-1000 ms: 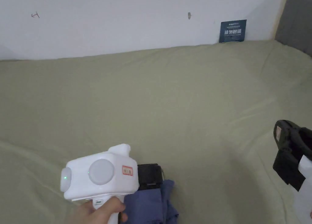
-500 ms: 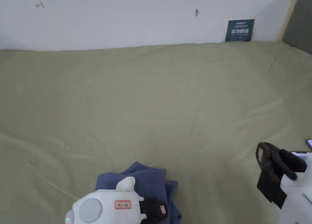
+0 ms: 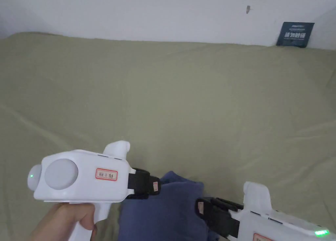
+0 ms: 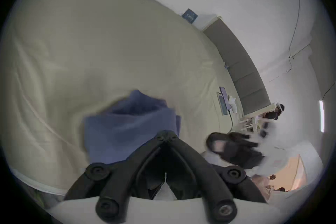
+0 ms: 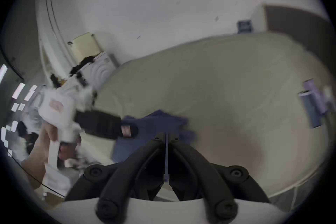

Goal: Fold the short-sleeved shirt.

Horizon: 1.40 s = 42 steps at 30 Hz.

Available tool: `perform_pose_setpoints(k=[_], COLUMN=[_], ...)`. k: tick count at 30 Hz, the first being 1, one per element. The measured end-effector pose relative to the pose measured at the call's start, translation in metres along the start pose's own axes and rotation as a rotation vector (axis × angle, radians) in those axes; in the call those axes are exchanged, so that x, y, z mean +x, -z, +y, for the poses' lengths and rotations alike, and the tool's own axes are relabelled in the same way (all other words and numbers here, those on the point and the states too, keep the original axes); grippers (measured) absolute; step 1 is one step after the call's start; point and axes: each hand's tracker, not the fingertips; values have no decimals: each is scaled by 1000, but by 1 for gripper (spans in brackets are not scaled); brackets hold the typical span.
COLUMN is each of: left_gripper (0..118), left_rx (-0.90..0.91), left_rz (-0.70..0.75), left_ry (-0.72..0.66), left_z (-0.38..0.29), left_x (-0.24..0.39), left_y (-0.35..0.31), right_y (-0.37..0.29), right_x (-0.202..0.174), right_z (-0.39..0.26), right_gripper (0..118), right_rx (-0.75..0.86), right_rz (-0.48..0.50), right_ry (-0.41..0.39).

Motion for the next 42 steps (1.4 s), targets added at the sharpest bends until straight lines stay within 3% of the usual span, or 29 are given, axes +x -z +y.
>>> perform_pose_setpoints(k=[1, 3, 6, 8, 9, 10, 11, 12, 13, 16, 19, 21, 22, 24, 27, 33, 36, 39, 42], left_gripper=[0, 0, 0, 4, 24, 77, 114, 118, 118, 117, 106, 106, 92, 35, 35, 35, 35, 35, 35], left_rx=[4, -3, -34, -43, -60, -61, -72, -96, -67, -138, -165, -149, -133, -138, -160, -120, -96, -83, -93], left_rz=[2, -5, -16, -49, -94, -147, -202, -262, -352, -376, -396, -413, -421, -315, -351, -204, -46, 62, 86], left_ry=[-19, -46, -60, -85, -103, -135, -158, -183, -220, -285, -240, -212, -207, -203, -230, -191, -196, -218, -260], left_z=[2, -1, -11, -18, -19, -22, -25, -27, -29, -8, -36, -41, -35, -30, -25, 4, 25, 40, 57], left_x=[-11, -32, -61, -81, -89, -95, -103, -108, -114, -132, -127, -125, -126, -133, -134, -181, -235, -277, -327], left_y=[-11, -22, -25, -20, -16, -10, -1, 10, 17, 35, 89, 101, 94, 92, 78, -14, -82, -139, -172], right_y=[18, 49, 85, 92, 93, 92, 89, 89, 89, 90, 87, 82, 78, 67, 47, 6, -6, -14, -17], right_x=[9, 29, 66, 96, 107, 115, 118, 119, 119, 118, 119, 116, 114, 105, 92, 62, 56, 53, 58], right_z=[1, 0, -7, -11, -12, -12, -13, -12, -11, -12, -12, -9, -7, -2, 6, 23, 30, 36, 36], right_gripper=[6, 6, 5, 5, 5, 5, 5, 5, 5, 5, 5, 5, 5, 5, 5, 6, 6, 6, 6], right_rx=[-48, -145, -275, -289, -287, -284, -286, -288, -290, -298, -292, -287, -277, -256, -214, -141, -108, -62, -45], right_rz=[64, 196, 278, 320, 394, 444, 449, 446, 441, 454, 456, 429, 411, 388, 349, 276, 294, 249, 220], right_ry=[68, 131, 209, 323, 391, 447, 461, 447, 431, 441, 453, 440, 421, 392, 326, 176, 172, 161, 176])
